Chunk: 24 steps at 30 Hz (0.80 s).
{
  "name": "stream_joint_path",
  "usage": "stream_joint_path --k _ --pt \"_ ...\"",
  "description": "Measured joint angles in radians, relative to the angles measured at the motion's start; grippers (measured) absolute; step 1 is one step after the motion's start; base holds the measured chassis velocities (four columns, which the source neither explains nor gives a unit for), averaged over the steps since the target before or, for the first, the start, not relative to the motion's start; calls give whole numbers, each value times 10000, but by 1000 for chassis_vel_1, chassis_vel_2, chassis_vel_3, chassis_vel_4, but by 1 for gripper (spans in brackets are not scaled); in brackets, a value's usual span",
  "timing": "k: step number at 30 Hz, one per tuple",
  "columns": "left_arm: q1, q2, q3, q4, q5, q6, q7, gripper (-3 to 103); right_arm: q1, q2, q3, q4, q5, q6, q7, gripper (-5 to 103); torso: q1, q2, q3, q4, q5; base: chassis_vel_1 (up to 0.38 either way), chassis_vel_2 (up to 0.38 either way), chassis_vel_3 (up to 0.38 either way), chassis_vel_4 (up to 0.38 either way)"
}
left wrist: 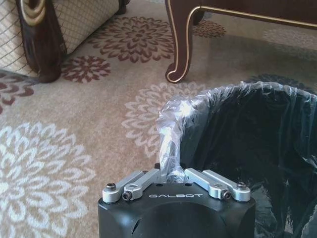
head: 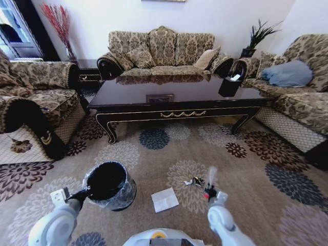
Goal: Move to the front of the table and pick up the trash from the floor, then place it into the trash bin.
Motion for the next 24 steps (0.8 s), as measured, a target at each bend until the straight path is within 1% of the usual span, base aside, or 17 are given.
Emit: stream_joint_path --k 1,2,3,4,5,6,7,10,13,14,15,16,17,20,22,23,24 --pt "-31 114 20 38 -32 2 3 3 46 -85 -14 306 320 282 -127 14 0 0 0 0 0 0 0 0 0" --pt "-31 114 20 38 -32 2 3 3 46 -85 -14 306 320 282 -127 14 0 0 0 0 0 0 0 0 0" --pt "-64 221 60 96 -18 5 37 3 126 -130 -49 616 675 714 -351 14 0 0 0 0 0 0 0 0 0" --pt "-101 327 130 163 50 -8 115 3 193 -168 -108 790 820 1068 -568 14 0 0 0 2 0 0 0 0 0" --pt "-137 428 214 219 105 -29 187 3 264 -262 -195 875 816 1442 -827 14 0 0 0 2 1 0 0 0 0" --pt "-137 428 214 219 105 -29 187 3 264 -262 -195 875 816 1442 -827 14 0 0 0 2 1 0 0 0 0" --pt "-163 506 277 261 130 -42 241 3 314 -359 -264 893 757 1676 -1010 14 0 0 0 2 0 0 0 0 0" --pt "-330 929 510 393 100 -61 356 3 725 -1195 -727 754 167 2853 -2162 14 0 0 1 1 0 0 0 0 0" --pt "-444 1168 610 498 85 -73 380 3 937 -1482 -889 806 118 3161 -2546 14 1 0 1 0 2 0 0 0 0" --pt "-585 1501 748 653 92 -119 413 3 1269 -1777 -1063 903 118 3480 -3013 14 0 -1 0 1 -2 0 0 0 0" --pt "-677 1716 833 754 92 -166 476 3 1527 -1926 -1151 883 99 3663 -3283 14 0 0 1 1 -4 0 0 0 0" --pt "-765 1898 900 838 87 -199 534 3 1692 -1996 -1201 827 76 3778 -3436 14 1 0 0 2 -3 0 0 0 0" --pt "-765 1898 900 838 87 -199 534 3 1692 -1996 -1201 827 76 3778 -3436 14 1 0 0 2 -3 0 0 0 0" --pt "-1487 2830 1230 1351 -109 -317 748 3 2813 -2263 -1484 183 75 4301 -4119 14 1 -1 1 1 1 0 0 0 0" --pt "-1846 3210 1396 1608 -283 -335 787 3 3283 -2349 -1616 -97 154 4451 -4308 14 1 -1 1 -2 -1 0 0 0 0" --pt "-1846 3210 1396 1608 -283 -335 787 3 3283 -2349 -1616 -97 154 4451 -4308 14 1 -1 1 -2 -1 0 0 0 0" --pt "-2175 3567 1609 1840 -467 -336 796 3 3774 -2428 -1830 -338 285 4562 -4477 14 1 -1 2 -1 0 0 0 0 0"
